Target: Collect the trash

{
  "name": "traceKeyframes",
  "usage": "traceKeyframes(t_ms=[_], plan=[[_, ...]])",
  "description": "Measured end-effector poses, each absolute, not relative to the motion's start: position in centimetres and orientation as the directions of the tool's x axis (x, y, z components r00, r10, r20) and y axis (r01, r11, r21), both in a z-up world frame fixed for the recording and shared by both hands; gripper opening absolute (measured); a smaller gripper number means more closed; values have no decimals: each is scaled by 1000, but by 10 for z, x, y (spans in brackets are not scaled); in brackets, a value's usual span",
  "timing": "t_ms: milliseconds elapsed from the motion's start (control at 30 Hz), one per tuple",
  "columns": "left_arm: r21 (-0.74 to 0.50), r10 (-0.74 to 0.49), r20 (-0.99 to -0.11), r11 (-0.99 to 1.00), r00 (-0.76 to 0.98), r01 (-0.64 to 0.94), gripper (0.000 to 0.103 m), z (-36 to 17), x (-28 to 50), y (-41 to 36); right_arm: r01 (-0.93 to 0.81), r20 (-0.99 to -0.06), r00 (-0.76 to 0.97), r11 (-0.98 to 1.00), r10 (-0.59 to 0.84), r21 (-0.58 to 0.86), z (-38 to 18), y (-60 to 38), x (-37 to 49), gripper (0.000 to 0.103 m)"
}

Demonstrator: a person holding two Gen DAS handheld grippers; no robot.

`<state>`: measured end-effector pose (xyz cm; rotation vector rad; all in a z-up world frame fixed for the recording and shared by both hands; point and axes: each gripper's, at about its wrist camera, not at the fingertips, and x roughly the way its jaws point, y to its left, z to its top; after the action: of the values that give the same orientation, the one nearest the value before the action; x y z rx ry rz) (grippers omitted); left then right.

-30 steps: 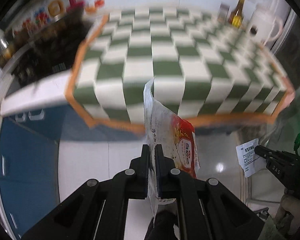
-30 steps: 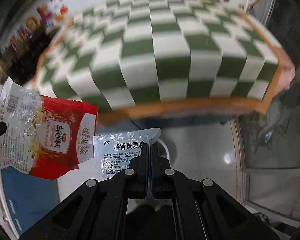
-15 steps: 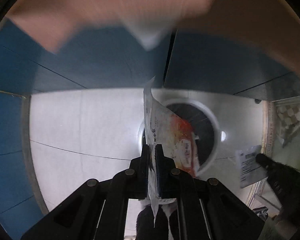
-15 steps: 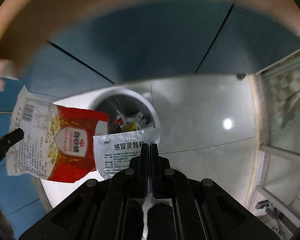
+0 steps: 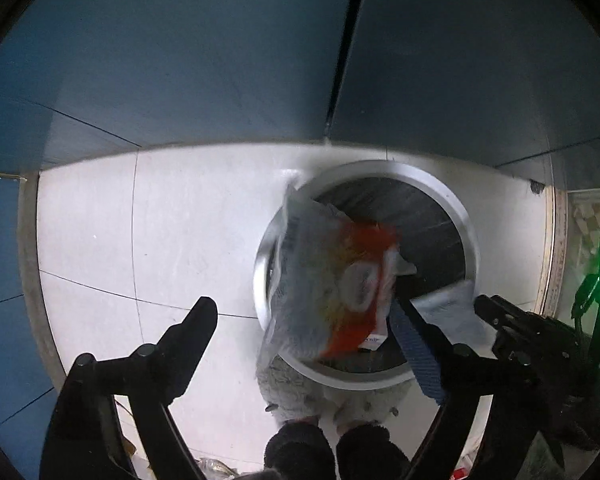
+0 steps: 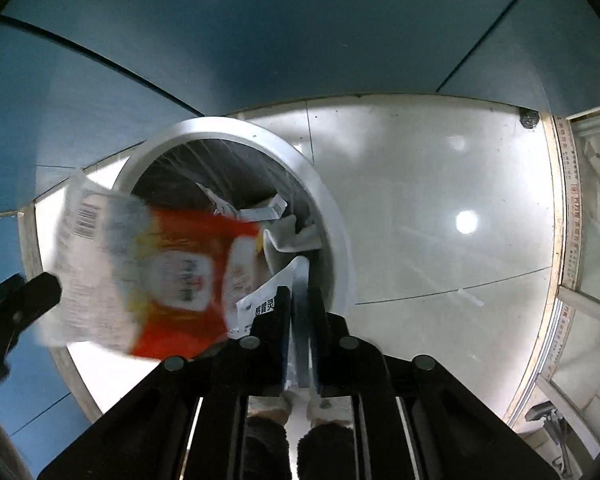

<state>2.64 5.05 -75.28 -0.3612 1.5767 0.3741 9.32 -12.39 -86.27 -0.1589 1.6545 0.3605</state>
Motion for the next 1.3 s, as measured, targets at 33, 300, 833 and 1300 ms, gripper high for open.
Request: traceKeyframes(t_ms=[33, 300, 833, 1300], plan=[[23, 5, -999, 892, -40, -452, 96, -752, 26, 51, -313, -987, -112, 939, 115, 145, -861, -122, 94, 38], [72, 73, -997, 869, -16, -489, 102, -731, 10, 58, -342, -995, -50, 934, 89, 101, -824, -133, 94, 103], [87, 138, -988, 863, 65, -498, 102, -558, -31, 30, -402, -992, 67, 913, 102, 67, -616, -182, 43, 103], [-19, 95, -965, 906, 245, -423, 102, -307, -79, -26, -442, -958, 209, 893, 194, 84, -302, -235, -27, 103]])
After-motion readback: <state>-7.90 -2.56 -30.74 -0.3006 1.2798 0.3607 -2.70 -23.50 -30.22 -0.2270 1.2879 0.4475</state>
